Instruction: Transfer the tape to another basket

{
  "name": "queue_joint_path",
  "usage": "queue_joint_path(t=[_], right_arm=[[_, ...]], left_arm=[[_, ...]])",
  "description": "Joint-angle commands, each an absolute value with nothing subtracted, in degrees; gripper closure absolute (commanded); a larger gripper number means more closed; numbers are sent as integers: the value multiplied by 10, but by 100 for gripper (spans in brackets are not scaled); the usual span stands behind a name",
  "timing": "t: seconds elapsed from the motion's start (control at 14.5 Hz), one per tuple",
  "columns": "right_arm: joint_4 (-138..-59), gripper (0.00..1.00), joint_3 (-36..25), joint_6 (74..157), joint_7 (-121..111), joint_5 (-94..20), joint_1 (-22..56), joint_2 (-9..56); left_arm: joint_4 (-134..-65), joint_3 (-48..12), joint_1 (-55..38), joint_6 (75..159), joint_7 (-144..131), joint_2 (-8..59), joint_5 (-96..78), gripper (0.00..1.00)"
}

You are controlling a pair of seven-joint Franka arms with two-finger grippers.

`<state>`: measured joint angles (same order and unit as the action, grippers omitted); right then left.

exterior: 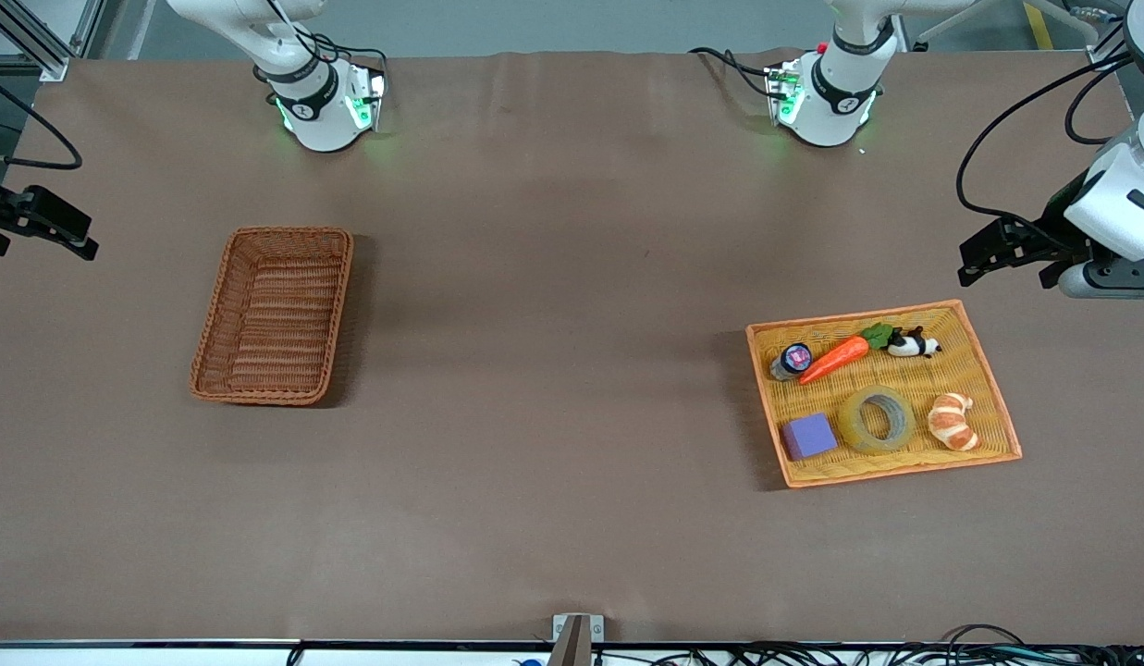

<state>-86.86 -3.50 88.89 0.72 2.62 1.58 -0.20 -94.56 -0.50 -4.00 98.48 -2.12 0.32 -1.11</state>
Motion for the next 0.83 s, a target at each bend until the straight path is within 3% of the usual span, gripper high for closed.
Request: queue_joint_path(t=[0.0,0.41,0.76], right_arm=[[-875,0,-35,887,4,13,14,-9],[-875,0,-35,885,3,13,14,-9],[-875,0,-35,885,3,13,14,-9]], left_arm=[[-935,-2,-41,984,-15,8,-19,0],[-934,-1,-38,982,-14,7,-14,0],[-933,3,-27,1009,-13,62,21,0]])
